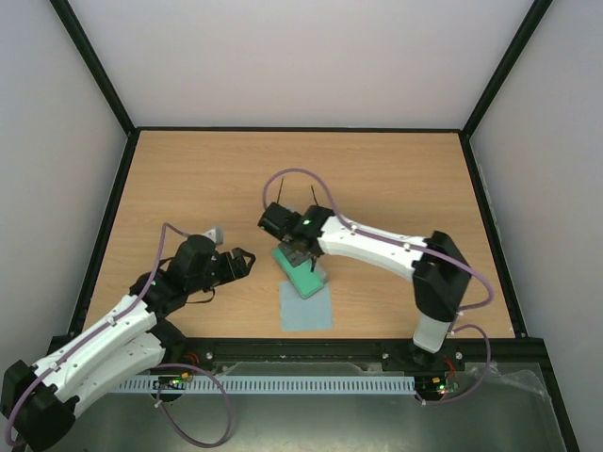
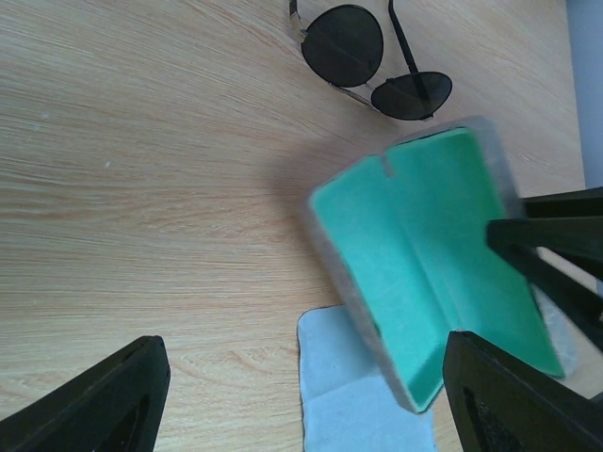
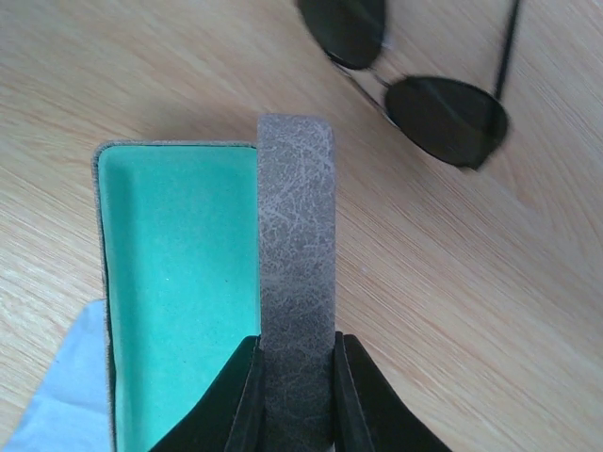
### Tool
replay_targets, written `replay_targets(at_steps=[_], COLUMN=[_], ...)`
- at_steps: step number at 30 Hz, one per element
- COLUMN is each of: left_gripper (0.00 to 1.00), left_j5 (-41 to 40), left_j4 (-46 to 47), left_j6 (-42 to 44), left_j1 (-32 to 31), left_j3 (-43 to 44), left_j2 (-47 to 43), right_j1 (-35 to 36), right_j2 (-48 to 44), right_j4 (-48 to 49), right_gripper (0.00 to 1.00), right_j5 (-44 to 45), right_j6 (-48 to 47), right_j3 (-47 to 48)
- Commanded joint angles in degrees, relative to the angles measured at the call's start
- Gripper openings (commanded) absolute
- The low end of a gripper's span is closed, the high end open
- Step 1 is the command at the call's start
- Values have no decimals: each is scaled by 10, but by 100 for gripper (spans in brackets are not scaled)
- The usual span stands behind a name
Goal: Organize the sunglasses
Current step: Place the sunglasses case at the center of the board, then adjust the sunglasses case at the center of the board.
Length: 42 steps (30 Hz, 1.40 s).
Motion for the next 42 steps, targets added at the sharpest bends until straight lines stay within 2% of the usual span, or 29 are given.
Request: replay_targets(at_steps=[1,5,14,21,23,25,28,31,36,42], left_gripper=[83,82,82,82,82,82,82,82,74,72], left_j5=[-9,-10,-11,-10,-11,-11,-12,-15,-8,-10], left_j4=[-28,-31,-29,-32,-33,-33,-31,-25,-6,1], left_j6=[1,-3,-7,-8,-9,-9,-10,-9,-6,-6], left_j1=[5,4,5,5,4,4,4,4,4,5], left_j3=[9,4,-7,-5,-7,-6,-9,-13,-17,-17], left_j2=[-18,-22,-30,-29,-31,-30,-31,-23,-4,8], right_j1=[23,27,27,27,27,28,27,27,26,16], right_j2=[66,111,105,13,-40,-118,-250,-339,-325,-283], right_j4=[-9,-3,10,40,63,112,239,372,449,515], right_gripper=[8,11,49,68,65,56,40,33,20,19], right_j5=[39,49,64,76,74,42,-24,-96,-110,-121], right_j6=[-48,-71,-68,3,54,113,217,298,332,342], right_j3=[66,98,90,17,-33,-112,-278,-414,-477,-498])
